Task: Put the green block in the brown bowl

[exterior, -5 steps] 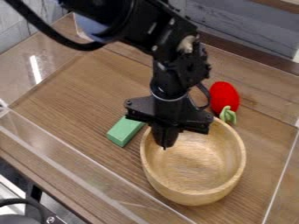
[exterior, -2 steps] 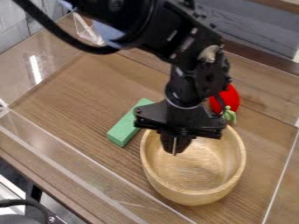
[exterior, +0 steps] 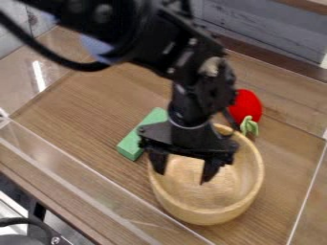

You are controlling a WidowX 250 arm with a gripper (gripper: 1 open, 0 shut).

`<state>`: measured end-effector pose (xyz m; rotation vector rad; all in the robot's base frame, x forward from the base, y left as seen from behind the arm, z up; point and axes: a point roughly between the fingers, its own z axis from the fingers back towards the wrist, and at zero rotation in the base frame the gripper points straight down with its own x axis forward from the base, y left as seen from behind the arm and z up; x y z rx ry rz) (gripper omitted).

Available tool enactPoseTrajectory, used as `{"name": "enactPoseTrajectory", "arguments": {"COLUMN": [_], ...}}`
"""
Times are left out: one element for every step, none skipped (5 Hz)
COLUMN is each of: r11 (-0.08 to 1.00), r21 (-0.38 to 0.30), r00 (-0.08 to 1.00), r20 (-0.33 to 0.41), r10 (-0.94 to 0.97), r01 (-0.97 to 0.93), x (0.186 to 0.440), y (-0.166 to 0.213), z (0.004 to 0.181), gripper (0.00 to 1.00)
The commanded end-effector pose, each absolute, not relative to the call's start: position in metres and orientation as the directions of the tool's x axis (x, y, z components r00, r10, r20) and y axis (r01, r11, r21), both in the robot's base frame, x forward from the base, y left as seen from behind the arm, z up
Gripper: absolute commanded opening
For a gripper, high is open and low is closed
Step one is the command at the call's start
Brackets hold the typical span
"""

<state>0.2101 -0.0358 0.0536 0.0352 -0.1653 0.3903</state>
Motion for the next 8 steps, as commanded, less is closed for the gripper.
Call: {"name": "enactPoseTrajectory", "arguments": {"r11": [0.906, 0.884, 0.872, 0.86, 0.847, 0.84, 0.833, 0.82], "r21": [-0.018, -0.007, 0.009, 0.022, 0.033, 0.042, 0.046, 0.044], "r00": [0.887, 0.867, 0.858, 0.848, 0.837, 0.832, 0.826, 0.813], "r20": [0.196, 0.194, 0.188, 0.183, 0.177, 0.173, 0.171, 0.168], "r10": [0.418, 0.459, 0.478, 0.498, 0.518, 0.527, 0.537, 0.557], "r01": [-0.423, -0.467, -0.489, -0.51, -0.531, -0.541, -0.551, -0.571], "x": [0.217, 0.219, 0.221, 0.224, 0.226, 0.222, 0.218, 0.217], "y": [-0.016, -0.008, 0.002, 0.01, 0.017, 0.028, 0.039, 0.032], "z": [0.066, 0.065, 0.057, 0.049, 0.043, 0.032, 0.025, 0.021], "gripper": [1.0, 1.0, 1.0, 1.0, 1.0, 1.0, 1.0, 1.0]}}
